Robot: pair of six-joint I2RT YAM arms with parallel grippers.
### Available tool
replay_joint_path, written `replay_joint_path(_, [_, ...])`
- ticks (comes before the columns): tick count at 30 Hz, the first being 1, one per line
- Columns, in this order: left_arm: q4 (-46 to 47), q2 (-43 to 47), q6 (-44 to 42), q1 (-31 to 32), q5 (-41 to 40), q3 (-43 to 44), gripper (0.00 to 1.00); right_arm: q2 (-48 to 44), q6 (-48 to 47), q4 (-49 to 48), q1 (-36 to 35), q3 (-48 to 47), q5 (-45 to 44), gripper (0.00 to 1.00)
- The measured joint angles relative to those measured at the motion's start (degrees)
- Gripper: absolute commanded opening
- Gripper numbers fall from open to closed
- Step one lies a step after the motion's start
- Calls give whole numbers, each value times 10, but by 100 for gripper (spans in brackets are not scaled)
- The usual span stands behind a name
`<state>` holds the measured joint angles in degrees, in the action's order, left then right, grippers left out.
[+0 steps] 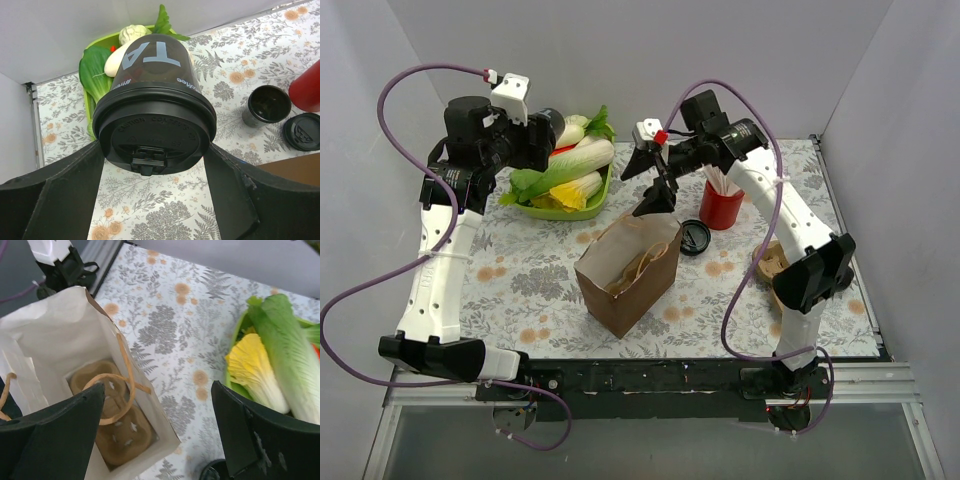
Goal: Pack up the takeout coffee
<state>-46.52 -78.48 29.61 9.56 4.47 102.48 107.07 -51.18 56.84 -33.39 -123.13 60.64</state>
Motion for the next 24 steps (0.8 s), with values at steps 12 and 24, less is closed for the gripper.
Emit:
replay_joint_path(12, [-19,18,-2,0,23,-37,0,69,42,32,0,1,72,85])
replay_joint_path(24, [-30,48,-6,0,51,-76,0,114,-20,124,0,1,68,50])
